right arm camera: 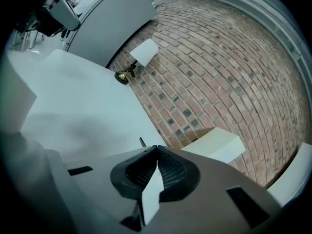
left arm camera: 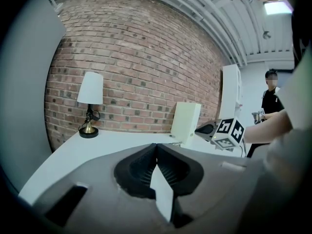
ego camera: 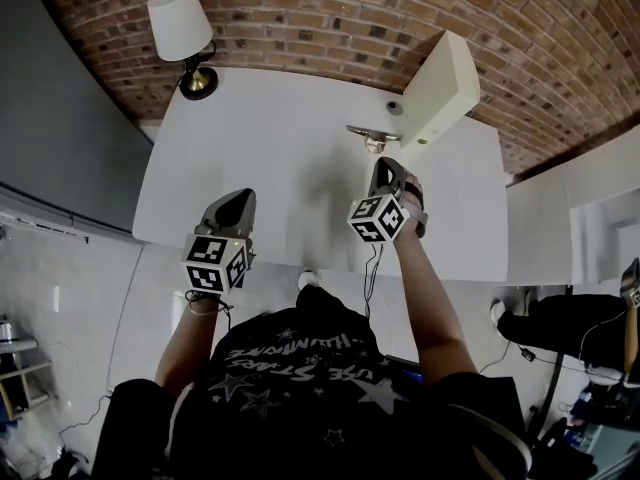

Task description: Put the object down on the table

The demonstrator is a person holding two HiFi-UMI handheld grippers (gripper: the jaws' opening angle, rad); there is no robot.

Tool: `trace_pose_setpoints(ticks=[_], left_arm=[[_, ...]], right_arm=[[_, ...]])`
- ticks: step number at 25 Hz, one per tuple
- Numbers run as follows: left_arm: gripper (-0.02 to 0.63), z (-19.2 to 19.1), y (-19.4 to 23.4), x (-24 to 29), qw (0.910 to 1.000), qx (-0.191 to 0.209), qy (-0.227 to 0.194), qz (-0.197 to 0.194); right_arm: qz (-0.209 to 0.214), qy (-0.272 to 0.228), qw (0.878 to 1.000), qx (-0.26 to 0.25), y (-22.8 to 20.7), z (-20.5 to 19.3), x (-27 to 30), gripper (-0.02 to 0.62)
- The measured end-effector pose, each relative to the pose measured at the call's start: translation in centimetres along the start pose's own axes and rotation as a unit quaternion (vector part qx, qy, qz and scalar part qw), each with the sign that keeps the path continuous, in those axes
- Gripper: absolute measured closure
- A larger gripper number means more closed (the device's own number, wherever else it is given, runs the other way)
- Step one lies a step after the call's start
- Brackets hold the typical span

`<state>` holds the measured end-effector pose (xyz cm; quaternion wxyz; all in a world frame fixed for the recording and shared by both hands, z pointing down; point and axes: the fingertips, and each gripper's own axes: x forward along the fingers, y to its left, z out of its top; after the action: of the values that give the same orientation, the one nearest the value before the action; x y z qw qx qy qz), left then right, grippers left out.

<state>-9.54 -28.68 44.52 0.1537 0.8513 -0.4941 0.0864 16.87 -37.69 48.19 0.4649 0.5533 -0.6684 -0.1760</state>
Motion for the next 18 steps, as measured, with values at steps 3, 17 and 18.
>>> trace_pose_setpoints(ticks=[3, 17, 18], left_arm=[[0.586, -0.1, -0.2, -2.0, 0.9999, 0.003, -0.006, -0.011], [0.586, -4.4, -2.3, -12.4, 0.9968, 0.004, -0.004, -0.080], [0.586, -4.9, -2.4, -12.9, 0.9964, 0.003, -0.001, -0.084]], right_arm=[[-0.008, -0.006, 1.000, 0.022, 0.4, 1.1, -2.6, 0.592], [-0.019, -0.026, 0.987, 0.159, 7.1, 3.5, -17.8, 0.594], [-0.017, -0.025, 0.984, 0.174, 7.7, 3.5, -18.7, 0.594]])
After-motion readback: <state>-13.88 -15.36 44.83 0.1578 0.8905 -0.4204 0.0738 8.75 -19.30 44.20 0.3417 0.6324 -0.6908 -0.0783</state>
